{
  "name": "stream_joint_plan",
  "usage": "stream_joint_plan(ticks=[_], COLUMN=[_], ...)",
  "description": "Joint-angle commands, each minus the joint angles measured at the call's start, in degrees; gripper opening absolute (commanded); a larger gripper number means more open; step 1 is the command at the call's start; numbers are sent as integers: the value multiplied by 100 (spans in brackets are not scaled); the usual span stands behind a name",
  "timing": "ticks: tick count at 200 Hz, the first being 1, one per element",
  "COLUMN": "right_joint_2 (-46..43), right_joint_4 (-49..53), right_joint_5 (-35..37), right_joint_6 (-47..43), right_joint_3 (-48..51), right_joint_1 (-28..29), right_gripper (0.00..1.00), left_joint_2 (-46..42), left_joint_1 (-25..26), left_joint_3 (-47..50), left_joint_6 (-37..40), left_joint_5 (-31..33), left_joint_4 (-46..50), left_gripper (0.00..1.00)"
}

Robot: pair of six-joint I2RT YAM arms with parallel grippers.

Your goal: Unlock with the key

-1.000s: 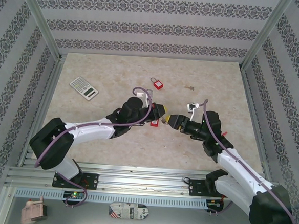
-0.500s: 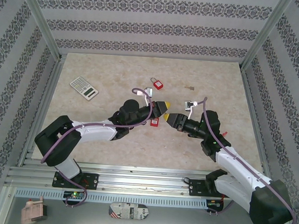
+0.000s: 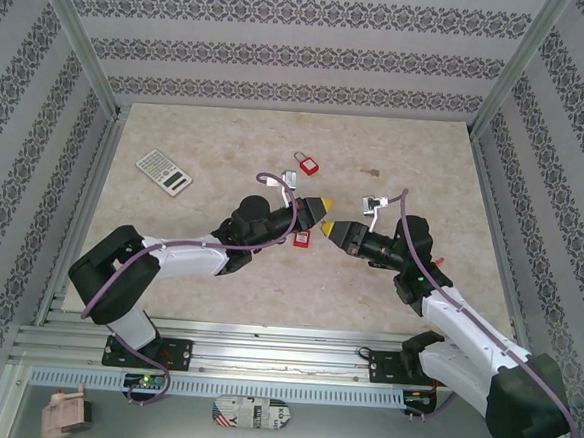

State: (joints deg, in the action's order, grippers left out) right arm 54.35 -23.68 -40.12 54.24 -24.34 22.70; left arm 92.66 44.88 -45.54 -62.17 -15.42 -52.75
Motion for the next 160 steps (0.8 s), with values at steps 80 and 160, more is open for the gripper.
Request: stream_joint_plan(ticks=[80, 160], right_joint_2=[-301, -703], right_joint_4=[1096, 5061], right_joint_5=[129, 2841], right_joint_6=[-486, -2242], right_joint_3=[-417, -1285], right_joint_1=[-20, 450], right_gripper=[0, 0], left_joint_2=[-249, 1212], left_joint_1=[-113, -261], left_joint_3=[-229, -3650], left_joint_6=[343, 2843], left_joint_5=[272, 1622], left_joint_4=[1871, 9393], left_gripper=[78, 79])
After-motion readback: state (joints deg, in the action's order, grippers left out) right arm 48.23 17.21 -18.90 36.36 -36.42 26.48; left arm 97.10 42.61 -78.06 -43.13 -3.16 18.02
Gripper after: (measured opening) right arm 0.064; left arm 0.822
